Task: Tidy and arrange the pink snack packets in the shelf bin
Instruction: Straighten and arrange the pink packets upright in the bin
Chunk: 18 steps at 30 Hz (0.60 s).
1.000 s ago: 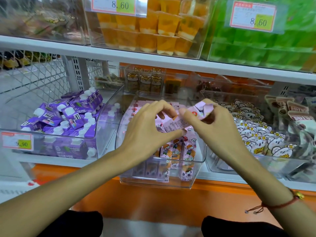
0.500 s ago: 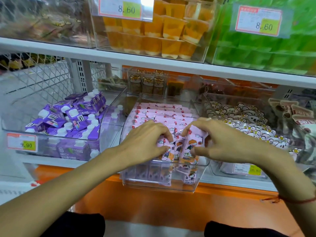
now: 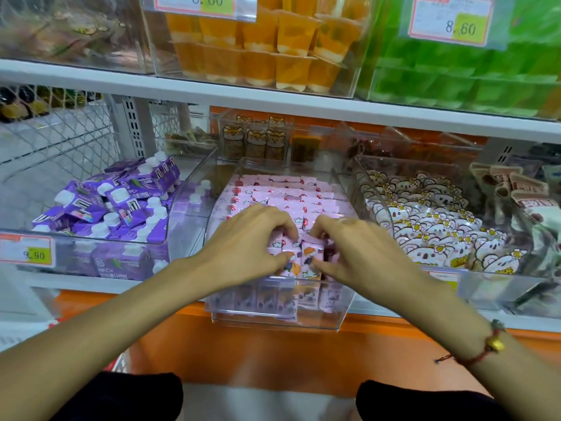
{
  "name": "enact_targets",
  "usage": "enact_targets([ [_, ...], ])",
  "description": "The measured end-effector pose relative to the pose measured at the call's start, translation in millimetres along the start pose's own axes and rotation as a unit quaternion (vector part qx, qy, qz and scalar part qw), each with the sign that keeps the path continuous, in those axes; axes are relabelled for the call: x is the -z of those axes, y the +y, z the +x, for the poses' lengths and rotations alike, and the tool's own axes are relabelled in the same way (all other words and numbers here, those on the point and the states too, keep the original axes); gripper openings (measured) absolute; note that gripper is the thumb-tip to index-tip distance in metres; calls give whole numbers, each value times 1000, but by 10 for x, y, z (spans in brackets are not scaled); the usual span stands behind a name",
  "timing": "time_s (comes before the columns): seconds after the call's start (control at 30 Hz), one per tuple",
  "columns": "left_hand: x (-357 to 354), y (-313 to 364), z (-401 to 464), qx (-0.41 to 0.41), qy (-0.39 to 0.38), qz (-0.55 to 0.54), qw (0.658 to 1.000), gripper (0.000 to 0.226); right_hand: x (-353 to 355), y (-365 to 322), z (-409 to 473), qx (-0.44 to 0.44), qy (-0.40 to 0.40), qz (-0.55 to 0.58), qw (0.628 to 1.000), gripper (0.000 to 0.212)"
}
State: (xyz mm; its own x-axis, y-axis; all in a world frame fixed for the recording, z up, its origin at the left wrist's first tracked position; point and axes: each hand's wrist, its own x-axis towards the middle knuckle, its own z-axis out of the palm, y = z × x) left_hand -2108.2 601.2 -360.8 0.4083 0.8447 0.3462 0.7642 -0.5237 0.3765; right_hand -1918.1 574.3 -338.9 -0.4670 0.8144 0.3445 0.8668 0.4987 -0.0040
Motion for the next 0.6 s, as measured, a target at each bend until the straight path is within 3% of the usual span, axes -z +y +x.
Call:
enact_targets([
  [0.17, -73, 105, 24, -11, 31, -27, 999, 31, -53, 62, 43, 48, 3, -93, 994, 33],
  [0.27, -116, 115, 54, -16, 14, -10, 1000, 34, 30, 150, -42, 14, 80, -79, 994, 36],
  [0.33, -121, 118, 92, -20, 8, -3, 1000, 34, 71, 243, -85, -55, 124, -31, 990, 40],
  [0.43, -129, 183, 194, -38, 14, -18, 999, 37, 66, 341, -112, -159, 84, 129, 975, 42],
  [0.5, -150, 244, 265, -50, -3, -33, 998, 35, 16, 369, -122, -182, 68, 218, 956, 40],
  [0.6, -165, 272, 358, -79, -46, -6, 996, 26, -39, 397, -129, -175, 69, 243, 952, 38],
])
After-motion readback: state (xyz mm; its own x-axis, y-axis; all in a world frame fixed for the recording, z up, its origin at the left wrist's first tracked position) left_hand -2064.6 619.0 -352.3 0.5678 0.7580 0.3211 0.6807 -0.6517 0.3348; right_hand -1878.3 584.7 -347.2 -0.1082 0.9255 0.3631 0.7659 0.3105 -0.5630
